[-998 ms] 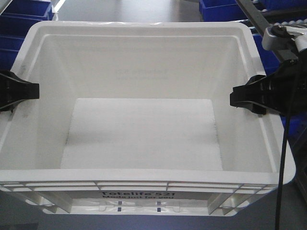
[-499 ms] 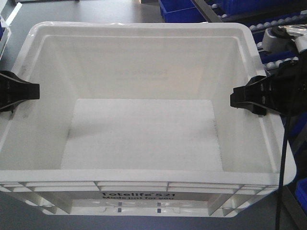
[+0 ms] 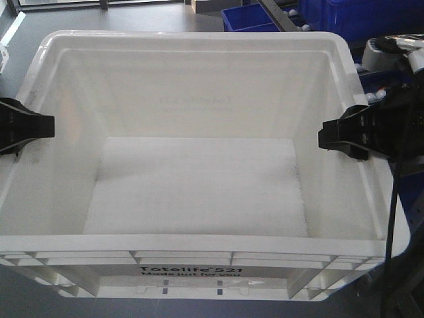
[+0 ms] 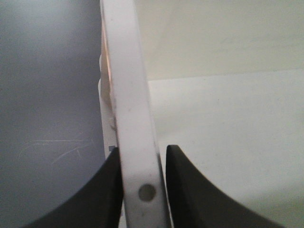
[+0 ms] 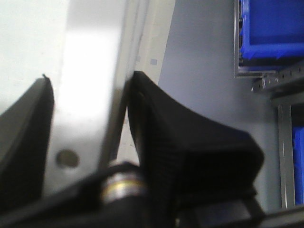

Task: Move bin from left to right shelf
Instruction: 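Hold the tote with both grippers while the base turns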

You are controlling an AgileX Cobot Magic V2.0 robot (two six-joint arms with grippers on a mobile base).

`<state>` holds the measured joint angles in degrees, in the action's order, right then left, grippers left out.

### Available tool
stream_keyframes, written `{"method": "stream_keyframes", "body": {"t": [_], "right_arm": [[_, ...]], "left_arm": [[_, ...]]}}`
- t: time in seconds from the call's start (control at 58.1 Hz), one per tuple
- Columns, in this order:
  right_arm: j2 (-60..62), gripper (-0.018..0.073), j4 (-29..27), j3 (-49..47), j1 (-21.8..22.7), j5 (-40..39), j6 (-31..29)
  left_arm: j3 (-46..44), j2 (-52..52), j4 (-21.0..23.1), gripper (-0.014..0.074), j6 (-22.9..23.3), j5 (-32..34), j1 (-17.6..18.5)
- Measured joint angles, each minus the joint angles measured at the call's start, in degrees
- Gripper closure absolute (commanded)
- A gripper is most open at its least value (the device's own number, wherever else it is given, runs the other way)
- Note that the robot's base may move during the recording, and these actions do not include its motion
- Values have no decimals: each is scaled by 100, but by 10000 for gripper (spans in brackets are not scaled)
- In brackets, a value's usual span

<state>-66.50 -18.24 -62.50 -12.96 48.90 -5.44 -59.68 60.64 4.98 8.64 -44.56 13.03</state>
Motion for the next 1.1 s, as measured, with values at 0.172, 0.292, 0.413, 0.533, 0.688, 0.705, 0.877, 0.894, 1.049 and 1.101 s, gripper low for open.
{"method": "stream_keyframes", "body": {"t": [0.172, 0.292, 0.413, 0.533, 0.688, 0.705, 0.877, 0.894, 1.049, 1.101], "right_arm": [[0, 564, 0, 0, 0, 0, 0], [0, 564, 0, 0, 0, 0, 0], [0, 564, 0, 0, 0, 0, 0], [0, 564, 0, 0, 0, 0, 0], [0, 564, 0, 0, 0, 0, 0], [0, 564, 0, 0, 0, 0, 0], [0, 564, 0, 0, 0, 0, 0], [0, 564, 0, 0, 0, 0, 0], [0, 564, 0, 0, 0, 0, 0], [0, 564, 0, 0, 0, 0, 0]], "left_arm": [[0, -2, 0, 603, 0, 0, 0], [0, -2, 0, 603, 0, 0, 0], [0, -2, 0, 603, 0, 0, 0], [0, -2, 0, 603, 0, -5, 0], [0, -2, 0, 603, 0, -5, 0], [0, -2, 0, 603, 0, -5, 0], [0, -2, 4, 603, 0, -5, 0], [0, -2, 4, 603, 0, -5, 0], [0, -2, 4, 603, 0, -5, 0], [0, -2, 4, 603, 0, -5, 0]]}}
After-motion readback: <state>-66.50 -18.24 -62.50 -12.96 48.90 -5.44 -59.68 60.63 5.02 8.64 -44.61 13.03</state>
